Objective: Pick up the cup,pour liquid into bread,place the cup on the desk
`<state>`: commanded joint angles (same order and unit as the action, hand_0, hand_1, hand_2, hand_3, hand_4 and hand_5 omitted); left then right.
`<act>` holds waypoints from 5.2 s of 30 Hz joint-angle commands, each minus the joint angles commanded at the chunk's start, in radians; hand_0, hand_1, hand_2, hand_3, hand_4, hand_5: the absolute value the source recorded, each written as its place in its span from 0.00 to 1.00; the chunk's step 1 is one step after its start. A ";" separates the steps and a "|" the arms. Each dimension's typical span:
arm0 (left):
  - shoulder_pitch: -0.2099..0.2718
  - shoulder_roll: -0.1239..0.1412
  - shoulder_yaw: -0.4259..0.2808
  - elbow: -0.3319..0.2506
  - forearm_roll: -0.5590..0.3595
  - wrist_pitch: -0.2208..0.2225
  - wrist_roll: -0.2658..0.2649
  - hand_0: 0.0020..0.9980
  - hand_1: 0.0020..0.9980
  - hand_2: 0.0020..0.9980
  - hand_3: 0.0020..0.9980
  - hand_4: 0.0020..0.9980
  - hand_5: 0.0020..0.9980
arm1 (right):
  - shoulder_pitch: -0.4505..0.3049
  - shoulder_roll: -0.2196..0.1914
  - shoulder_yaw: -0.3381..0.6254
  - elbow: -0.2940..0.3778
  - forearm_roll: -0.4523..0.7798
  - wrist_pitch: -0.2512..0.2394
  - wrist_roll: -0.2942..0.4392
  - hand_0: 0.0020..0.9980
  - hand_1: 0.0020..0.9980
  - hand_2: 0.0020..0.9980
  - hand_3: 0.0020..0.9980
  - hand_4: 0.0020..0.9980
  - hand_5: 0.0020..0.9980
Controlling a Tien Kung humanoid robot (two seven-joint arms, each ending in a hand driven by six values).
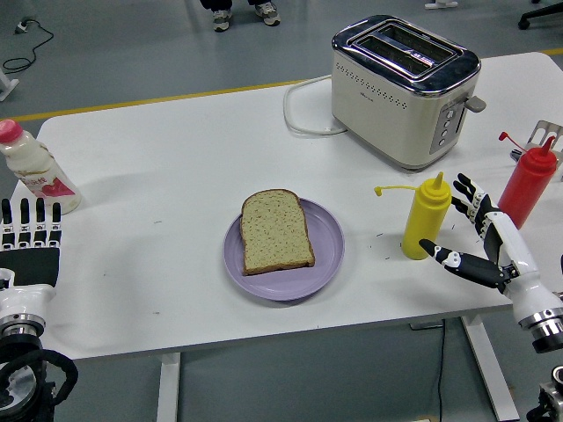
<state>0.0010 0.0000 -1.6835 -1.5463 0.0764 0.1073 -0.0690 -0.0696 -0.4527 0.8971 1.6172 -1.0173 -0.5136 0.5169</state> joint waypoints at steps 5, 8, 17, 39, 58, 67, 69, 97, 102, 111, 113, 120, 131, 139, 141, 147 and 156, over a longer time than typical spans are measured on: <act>0.001 0.000 0.002 0.000 0.000 0.000 0.000 0.86 0.87 0.94 0.86 0.72 1.00 | -0.022 -0.008 0.001 0.026 -0.017 -0.002 -0.002 0.98 0.92 0.98 1.00 0.89 0.14; 0.003 0.000 0.003 0.000 0.000 0.000 0.000 0.86 0.87 0.94 0.86 0.72 1.00 | -0.032 -0.012 0.006 0.038 -0.020 -0.004 -0.002 0.98 0.92 0.98 1.00 0.89 0.14; 0.004 0.000 0.004 0.000 0.000 0.000 0.000 0.86 0.87 0.94 0.86 0.72 1.00 | -0.073 -0.021 0.038 0.067 -0.023 -0.008 -0.001 0.97 0.92 0.98 1.00 0.88 0.14; 0.001 0.000 0.005 -0.001 0.000 0.000 0.000 0.86 0.87 0.94 0.86 0.72 1.00 | -0.164 -0.029 0.086 0.131 -0.042 -0.016 0.008 0.96 0.91 0.96 1.00 0.87 0.13; -0.001 0.000 0.006 -0.002 0.000 -0.001 0.000 0.86 0.87 0.94 0.86 0.72 1.00 | -0.250 -0.023 0.138 0.162 -0.045 -0.024 0.018 0.96 0.90 0.96 1.00 0.87 0.13; -0.001 0.000 0.006 -0.002 0.000 -0.001 0.000 0.86 0.87 0.94 0.86 0.71 1.00 | -0.285 -0.010 0.165 0.162 -0.046 -0.029 0.022 0.96 0.90 0.96 1.00 0.87 0.13; -0.001 0.000 0.006 -0.002 0.000 -0.001 0.000 0.86 0.87 0.94 0.86 0.72 1.00 | -0.291 -0.005 0.172 0.162 -0.046 -0.030 0.023 0.95 0.89 0.96 1.00 0.87 0.13; 0.001 0.000 0.009 -0.003 -0.001 -0.001 -0.001 0.86 0.87 0.94 0.86 0.72 1.00 | -0.326 0.041 0.240 0.157 0.009 -0.095 0.066 0.95 0.88 0.95 1.00 0.86 0.13; 0.003 0.000 0.009 -0.003 -0.001 -0.001 -0.001 0.86 0.87 0.94 0.86 0.72 1.00 | -0.324 0.046 0.260 0.143 0.025 -0.109 0.066 0.95 0.88 0.95 1.00 0.85 0.13; 0.004 0.000 0.009 -0.004 -0.001 -0.001 -0.001 0.86 0.87 0.94 0.86 0.72 1.00 | -0.315 0.053 0.309 0.122 0.060 -0.119 0.057 0.95 0.88 0.95 1.00 0.84 0.15; 0.004 0.000 0.009 -0.004 -0.001 -0.001 -0.001 0.86 0.87 0.94 0.86 0.72 1.00 | -0.311 0.054 0.320 0.118 0.070 -0.118 0.055 0.95 0.88 0.95 1.00 0.84 0.15; 0.004 0.000 0.008 -0.004 -0.001 -0.001 -0.001 0.86 0.87 0.94 0.86 0.72 1.00 | -0.292 0.050 0.363 0.104 0.123 -0.105 0.053 0.94 0.88 0.94 0.99 0.79 0.18; 0.001 0.000 0.003 -0.004 -0.001 -0.001 -0.001 0.86 0.87 0.94 0.86 0.72 1.00 | -0.234 0.049 0.472 0.109 0.319 -0.021 0.041 0.92 0.85 0.89 0.93 0.67 0.25; 0.000 0.000 -0.001 -0.005 -0.001 -0.001 -0.001 0.86 0.87 0.94 0.86 0.72 1.00 | -0.195 0.042 0.527 0.107 0.415 0.018 0.030 0.91 0.84 0.88 0.91 0.66 0.26; -0.001 0.000 -0.001 -0.005 -0.001 -0.001 -0.001 0.86 0.87 0.94 0.86 0.72 1.00 | -0.186 0.041 0.537 0.103 0.435 0.027 0.025 0.90 0.83 0.85 0.89 0.62 0.29; -0.001 0.000 -0.004 -0.005 -0.001 -0.001 -0.001 0.86 0.87 0.94 0.86 0.72 1.00 | -0.131 0.034 0.593 0.076 0.564 0.105 -0.015 0.89 0.82 0.84 0.88 0.60 0.31; -0.002 0.000 -0.006 -0.005 -0.001 -0.001 0.000 0.86 0.87 0.94 0.86 0.72 1.00 | -0.056 0.036 0.665 0.036 0.764 0.213 -0.099 0.86 0.80 0.81 0.84 0.56 0.35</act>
<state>-0.0009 0.0000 -1.6900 -1.5508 0.0753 0.1063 -0.0689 -0.1258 -0.4168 1.5623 1.6530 -0.2530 -0.3004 0.4175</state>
